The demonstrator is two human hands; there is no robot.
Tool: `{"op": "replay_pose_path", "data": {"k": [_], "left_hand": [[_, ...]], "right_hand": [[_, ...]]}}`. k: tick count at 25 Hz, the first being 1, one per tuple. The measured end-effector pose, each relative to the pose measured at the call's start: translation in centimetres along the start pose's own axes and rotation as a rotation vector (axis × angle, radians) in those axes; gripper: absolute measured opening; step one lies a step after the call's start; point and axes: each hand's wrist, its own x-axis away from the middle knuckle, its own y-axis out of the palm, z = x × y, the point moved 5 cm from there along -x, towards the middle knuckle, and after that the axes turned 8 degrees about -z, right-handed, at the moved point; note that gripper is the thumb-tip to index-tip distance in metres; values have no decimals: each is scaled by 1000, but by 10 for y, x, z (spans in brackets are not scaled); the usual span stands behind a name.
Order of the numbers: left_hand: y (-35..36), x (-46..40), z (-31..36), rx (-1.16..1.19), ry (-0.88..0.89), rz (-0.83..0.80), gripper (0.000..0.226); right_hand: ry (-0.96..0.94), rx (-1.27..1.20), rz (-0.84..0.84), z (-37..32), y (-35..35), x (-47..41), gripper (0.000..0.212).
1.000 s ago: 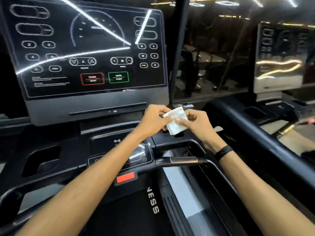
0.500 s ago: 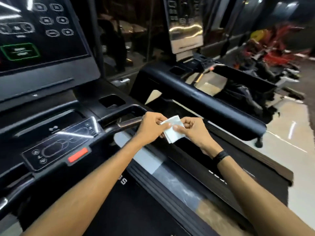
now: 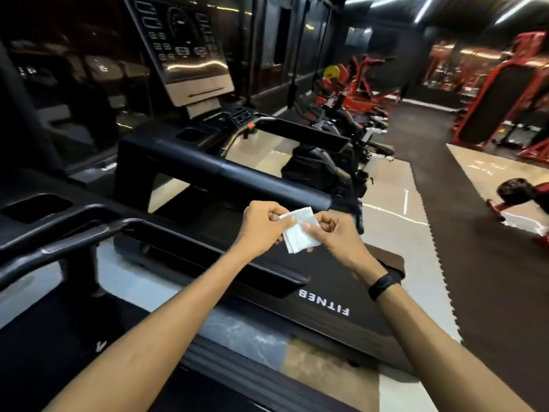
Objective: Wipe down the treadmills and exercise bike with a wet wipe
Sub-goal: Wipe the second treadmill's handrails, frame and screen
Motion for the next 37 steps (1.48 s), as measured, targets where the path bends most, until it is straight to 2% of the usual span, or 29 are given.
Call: {"op": "replay_pose_path", "data": {"k": [8, 11, 15, 22, 28, 37], "left_hand": [[150, -48, 59, 96, 62, 30, 11], [181, -63, 66, 108, 55, 5, 17], [217, -98, 68, 139, 46, -19, 13], [277, -197, 43, 212, 56, -34, 14], [284, -287, 10, 242, -3, 46, 11], [244, -360, -38, 150, -149, 189, 14]], "right_hand": [[-28, -7, 107, 24, -158, 45, 13], [-9, -24, 129, 38, -190, 49, 9], [5, -51, 171, 57, -228, 41, 9], [36, 3, 187, 104, -302, -19, 16], [57, 39, 92, 140, -341, -125, 14], [58, -58, -100, 185, -334, -242, 15]]}}
